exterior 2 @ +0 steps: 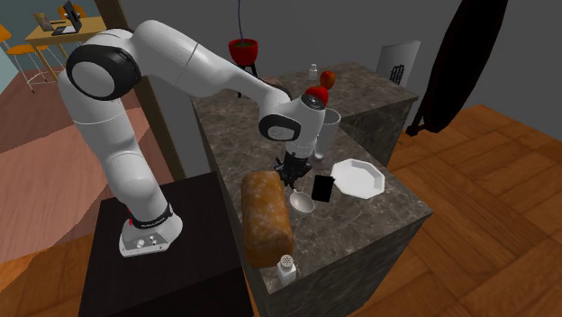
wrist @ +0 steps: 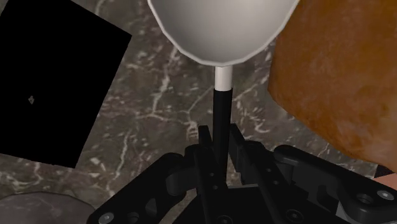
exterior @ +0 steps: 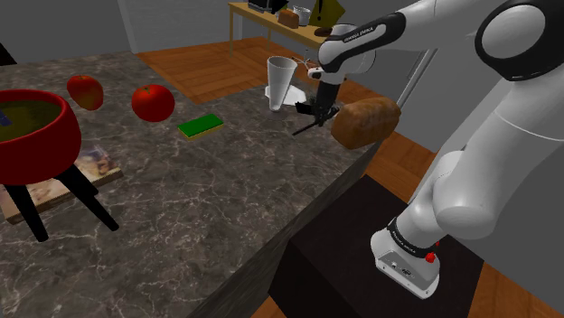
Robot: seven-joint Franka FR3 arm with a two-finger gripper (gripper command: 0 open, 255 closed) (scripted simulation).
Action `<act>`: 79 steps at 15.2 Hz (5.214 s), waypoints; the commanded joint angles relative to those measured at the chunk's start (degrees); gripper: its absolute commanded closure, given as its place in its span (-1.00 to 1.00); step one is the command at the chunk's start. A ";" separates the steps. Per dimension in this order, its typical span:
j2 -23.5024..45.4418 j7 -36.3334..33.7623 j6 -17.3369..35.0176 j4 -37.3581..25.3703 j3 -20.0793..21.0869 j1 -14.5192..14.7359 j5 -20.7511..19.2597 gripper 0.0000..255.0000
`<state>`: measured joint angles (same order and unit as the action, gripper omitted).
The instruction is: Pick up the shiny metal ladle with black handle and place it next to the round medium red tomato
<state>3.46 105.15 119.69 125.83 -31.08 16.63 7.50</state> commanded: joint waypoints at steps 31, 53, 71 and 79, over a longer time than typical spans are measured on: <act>-8.74 -5.43 -23.22 -16.02 0.67 0.53 -5.20 1.00; 3.11 -30.58 -22.01 -28.68 14.54 13.57 2.82 1.00; 18.35 -40.14 -20.93 -44.11 19.12 18.63 6.31 1.00; 18.99 -39.11 -15.20 -38.92 19.27 18.88 6.70 1.00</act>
<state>22.29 65.83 103.65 86.24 -11.82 35.52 14.13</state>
